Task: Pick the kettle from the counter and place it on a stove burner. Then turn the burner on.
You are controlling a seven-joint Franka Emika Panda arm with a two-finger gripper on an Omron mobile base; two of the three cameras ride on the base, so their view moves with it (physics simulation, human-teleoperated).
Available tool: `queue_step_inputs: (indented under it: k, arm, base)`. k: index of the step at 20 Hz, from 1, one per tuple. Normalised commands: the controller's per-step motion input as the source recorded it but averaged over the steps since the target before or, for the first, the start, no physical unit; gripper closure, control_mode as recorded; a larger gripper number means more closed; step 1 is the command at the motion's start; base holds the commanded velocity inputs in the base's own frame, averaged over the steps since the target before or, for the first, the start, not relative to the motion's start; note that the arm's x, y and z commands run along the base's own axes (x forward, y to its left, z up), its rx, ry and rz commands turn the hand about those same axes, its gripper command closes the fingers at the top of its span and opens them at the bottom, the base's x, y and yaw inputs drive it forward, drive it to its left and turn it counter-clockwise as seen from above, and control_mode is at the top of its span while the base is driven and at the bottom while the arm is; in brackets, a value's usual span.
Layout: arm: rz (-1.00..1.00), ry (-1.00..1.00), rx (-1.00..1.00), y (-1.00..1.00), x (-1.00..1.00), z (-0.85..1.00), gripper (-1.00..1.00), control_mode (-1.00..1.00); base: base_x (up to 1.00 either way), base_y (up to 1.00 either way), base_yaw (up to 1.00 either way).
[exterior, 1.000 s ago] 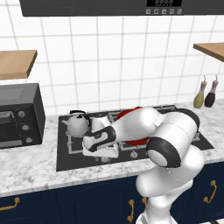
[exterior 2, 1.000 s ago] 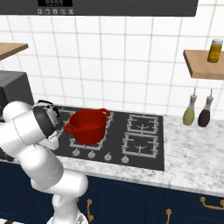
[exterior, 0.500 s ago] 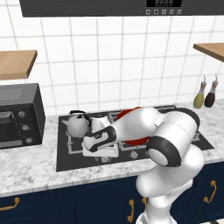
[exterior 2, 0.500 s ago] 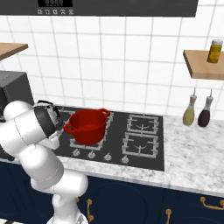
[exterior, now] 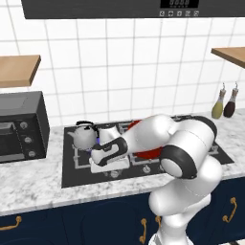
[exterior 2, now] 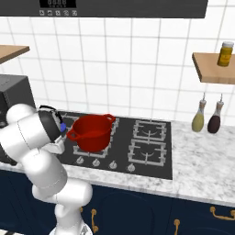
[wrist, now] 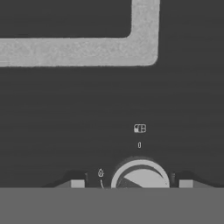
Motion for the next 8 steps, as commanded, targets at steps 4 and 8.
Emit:
queue_step_inputs:
  k: [4, 8]
  arm:
    - [0.31, 0.00, 0.00, 0.00, 0.00, -0.37, 1.00, -1.00]
    - [0.21, 0.00, 0.00, 0.00, 0.00, -0.24, 1.00, -1.00]
  base:
    - [0.00, 0.00, 0.00]
    - [0.00, 0.00, 0.00]
